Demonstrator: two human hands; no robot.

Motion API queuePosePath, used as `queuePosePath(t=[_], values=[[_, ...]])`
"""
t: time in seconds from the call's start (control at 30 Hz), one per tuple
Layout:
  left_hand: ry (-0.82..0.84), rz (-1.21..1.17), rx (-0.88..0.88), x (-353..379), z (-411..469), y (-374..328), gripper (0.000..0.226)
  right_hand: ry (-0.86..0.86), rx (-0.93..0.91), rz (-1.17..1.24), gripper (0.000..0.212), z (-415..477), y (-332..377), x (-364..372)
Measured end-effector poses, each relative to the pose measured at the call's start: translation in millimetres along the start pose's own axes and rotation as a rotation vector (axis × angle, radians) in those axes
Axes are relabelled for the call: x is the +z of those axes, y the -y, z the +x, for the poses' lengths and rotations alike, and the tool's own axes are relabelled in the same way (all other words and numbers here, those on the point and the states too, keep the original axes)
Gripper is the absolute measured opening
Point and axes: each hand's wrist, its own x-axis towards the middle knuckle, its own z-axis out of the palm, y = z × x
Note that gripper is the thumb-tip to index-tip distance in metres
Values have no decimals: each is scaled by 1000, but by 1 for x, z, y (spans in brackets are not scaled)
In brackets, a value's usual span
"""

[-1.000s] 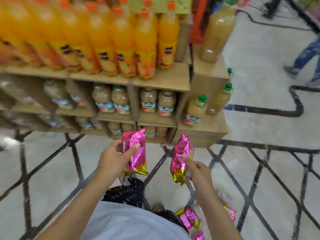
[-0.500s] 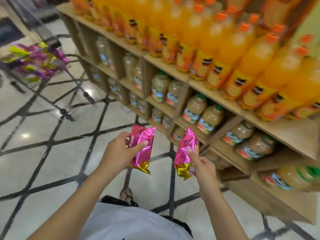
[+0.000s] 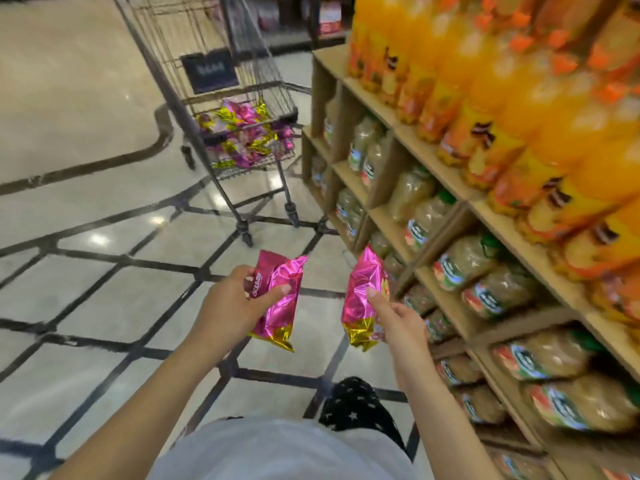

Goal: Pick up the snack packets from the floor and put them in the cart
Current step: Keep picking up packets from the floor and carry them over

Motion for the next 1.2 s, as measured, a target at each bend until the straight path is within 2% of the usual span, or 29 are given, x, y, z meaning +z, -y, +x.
queuePosePath(t=[0.17, 0.37, 0.53, 0.67, 0.83, 0.97, 1.1, 1.13, 1.2], values=[[-65, -22, -100, -27, 59, 11, 46, 80, 26, -61, 50, 53, 52, 47], [-97, -77, -197, -51, 156, 4, 39, 182, 13, -190, 39, 145, 125, 109], [-136, -39, -231, -86, 258, -24, 35, 243, -28, -287, 55, 235, 209, 173], [-213, -19, -219, -111, 323, -39, 36, 321, -71, -362, 51, 291, 272, 238], [-228, -137, -323, -139, 383, -28, 35, 377, -76, -383, 46, 341, 319, 318], [-215, -244, -361, -174, 453, -8, 25, 363, -30, -351, 48, 383, 332, 380], [-159, -254, -316, -219, 538, 11, 30, 246, 49, -250, 83, 420, 343, 436], [-143, -238, -300, -231, 558, 15, 30, 219, 85, -227, 85, 429, 348, 449], [-99, -199, -271, -254, 597, 20, 29, 168, 158, -215, 66, 447, 358, 474]])
